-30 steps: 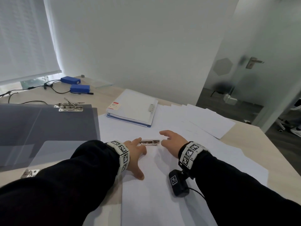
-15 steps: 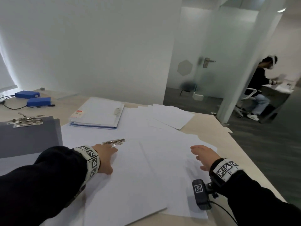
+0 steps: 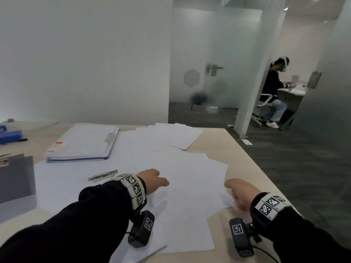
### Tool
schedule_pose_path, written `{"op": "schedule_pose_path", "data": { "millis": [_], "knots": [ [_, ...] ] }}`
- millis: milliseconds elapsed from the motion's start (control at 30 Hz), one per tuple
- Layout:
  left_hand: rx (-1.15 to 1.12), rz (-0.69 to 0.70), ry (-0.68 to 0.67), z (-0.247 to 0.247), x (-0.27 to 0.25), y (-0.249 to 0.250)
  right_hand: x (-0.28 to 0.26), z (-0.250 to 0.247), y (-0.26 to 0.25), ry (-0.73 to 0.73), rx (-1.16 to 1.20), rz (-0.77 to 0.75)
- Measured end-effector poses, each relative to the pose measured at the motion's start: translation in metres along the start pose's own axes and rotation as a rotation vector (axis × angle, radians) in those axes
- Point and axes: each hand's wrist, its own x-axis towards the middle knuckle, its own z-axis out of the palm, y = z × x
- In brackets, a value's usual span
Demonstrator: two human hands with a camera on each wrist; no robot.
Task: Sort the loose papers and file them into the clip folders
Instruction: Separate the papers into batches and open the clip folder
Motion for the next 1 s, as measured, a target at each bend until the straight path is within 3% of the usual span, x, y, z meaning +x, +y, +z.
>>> {"op": "schedule_pose_path", "data": {
  "millis": [167, 367, 533, 767, 900, 1000],
  "knots": [
    [0.075, -0.107, -0.058, 0.021, 0.019, 0.004, 0.006, 0.006, -0.002, -0.04, -0.21, -0.117],
    [0.319, -0.034, -0.069, 0.025, 0.012, -0.007, 0.012, 0.012, -0.003, -0.083, -0.338, -0.151],
    [0.223, -0.017, -0.051, 0.005, -0.005, -0.024, 0.019, 0.022, -0.014, 0.066, -0.27, -0.202],
    [0.106, -0.135, 0.123, -0.042, -0.024, -0.087, -0.028, 0.098, -0.059, -0.358, -0.062, -0.152],
    [0.162, -0.261, 0.199, -0.063, -0.035, -0.136, -0.039, 0.141, -0.077, -0.434, -0.079, -0.172],
    [0.2, -0.373, 0.177, -0.08, -0.042, -0.182, -0.044, 0.164, -0.083, -0.444, -0.144, -0.198]
  ]
}}
